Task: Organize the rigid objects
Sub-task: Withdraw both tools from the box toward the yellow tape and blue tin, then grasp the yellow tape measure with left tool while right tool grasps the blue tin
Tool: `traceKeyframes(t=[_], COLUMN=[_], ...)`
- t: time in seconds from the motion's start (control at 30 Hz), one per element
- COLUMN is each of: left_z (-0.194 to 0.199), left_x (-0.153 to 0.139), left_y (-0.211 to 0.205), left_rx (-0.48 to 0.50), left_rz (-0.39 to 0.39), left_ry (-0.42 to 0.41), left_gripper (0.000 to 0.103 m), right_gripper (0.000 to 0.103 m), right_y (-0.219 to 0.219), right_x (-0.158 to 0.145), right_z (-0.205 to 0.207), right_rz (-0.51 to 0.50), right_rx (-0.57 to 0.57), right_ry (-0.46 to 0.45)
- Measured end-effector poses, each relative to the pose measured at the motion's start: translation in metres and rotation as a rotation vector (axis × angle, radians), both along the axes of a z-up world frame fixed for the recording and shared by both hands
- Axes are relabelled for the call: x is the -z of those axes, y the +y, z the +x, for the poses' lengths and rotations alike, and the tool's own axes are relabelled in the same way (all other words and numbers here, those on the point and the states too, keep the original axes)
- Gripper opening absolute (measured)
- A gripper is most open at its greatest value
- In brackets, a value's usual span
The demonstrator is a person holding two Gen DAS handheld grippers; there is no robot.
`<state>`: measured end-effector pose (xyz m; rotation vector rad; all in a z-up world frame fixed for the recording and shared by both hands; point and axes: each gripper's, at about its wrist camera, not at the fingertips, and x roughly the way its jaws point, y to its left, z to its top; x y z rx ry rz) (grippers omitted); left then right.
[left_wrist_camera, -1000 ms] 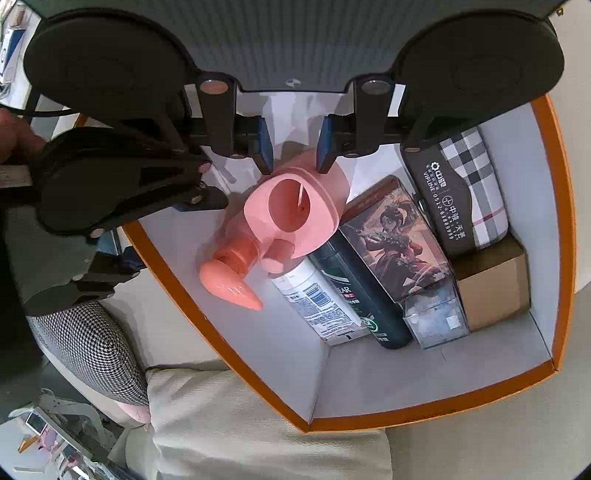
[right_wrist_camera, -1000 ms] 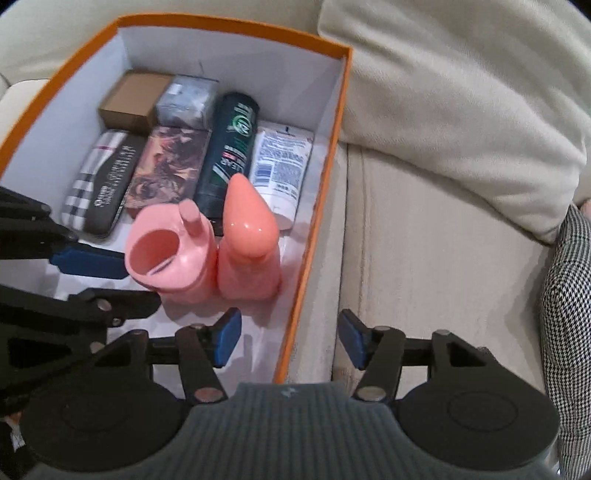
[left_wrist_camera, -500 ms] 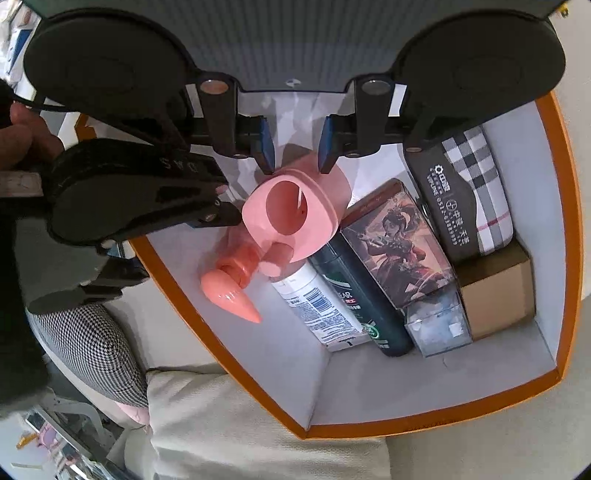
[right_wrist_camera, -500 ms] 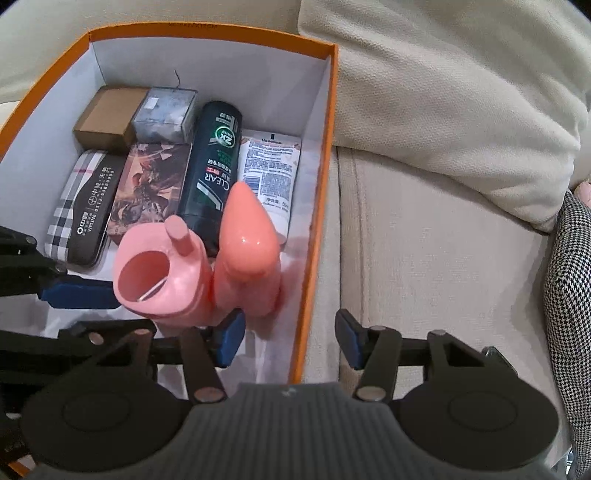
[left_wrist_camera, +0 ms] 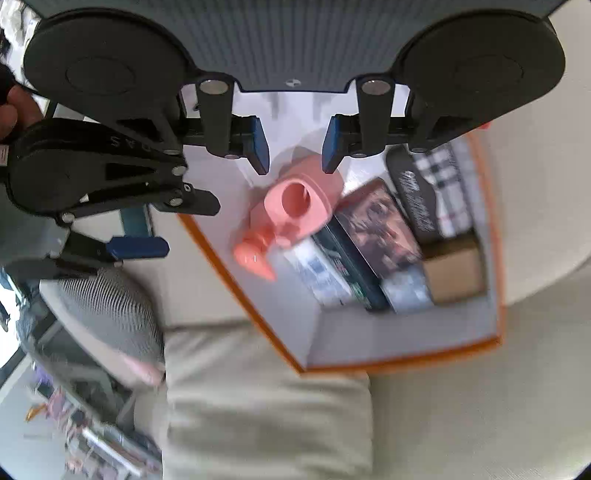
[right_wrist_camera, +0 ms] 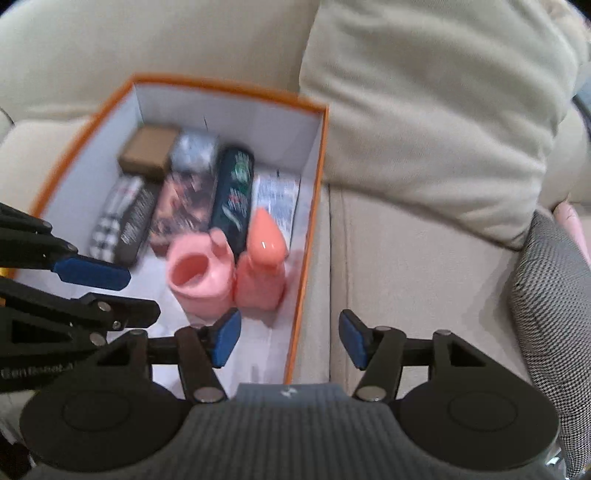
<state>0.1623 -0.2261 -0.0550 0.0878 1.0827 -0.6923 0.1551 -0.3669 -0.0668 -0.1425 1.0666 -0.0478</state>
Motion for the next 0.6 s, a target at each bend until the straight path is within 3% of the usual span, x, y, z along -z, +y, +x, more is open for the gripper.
traceKeyframes(t=[0.13,0.3,0.47,0.6], left_z=[-0.016,-0.034,-0.051,-0.069], left_x=[-0.037,-0.065,-0.07,-0.056], left_y=[0.034,0.087,0.145,0.186], left_rx=[-0.053,-0.161,-0.297,-0.384], left_rz=[-0.061,-0.072,-0.043,-0.019], left_ry=[-0.085,-0.163,-0.169,-0.116], left_gripper=[0.037,0.037,0.037,0.04], right_gripper=[0.061,0.061,0.061,0.061], right_y=[0.011,0.039,0.08,0.119], right_x=[-0.031,-0.056,-0.063,-0.055], right_z=[-0.023,-0.05,-0.069,-0.08], right_rz=[0.074,0.212,0.365,0.469], right_rx=[-0.006,-0.017,-0.039,-0.054], right_ry=[-0.14,-0.295,-0.349,-0.34])
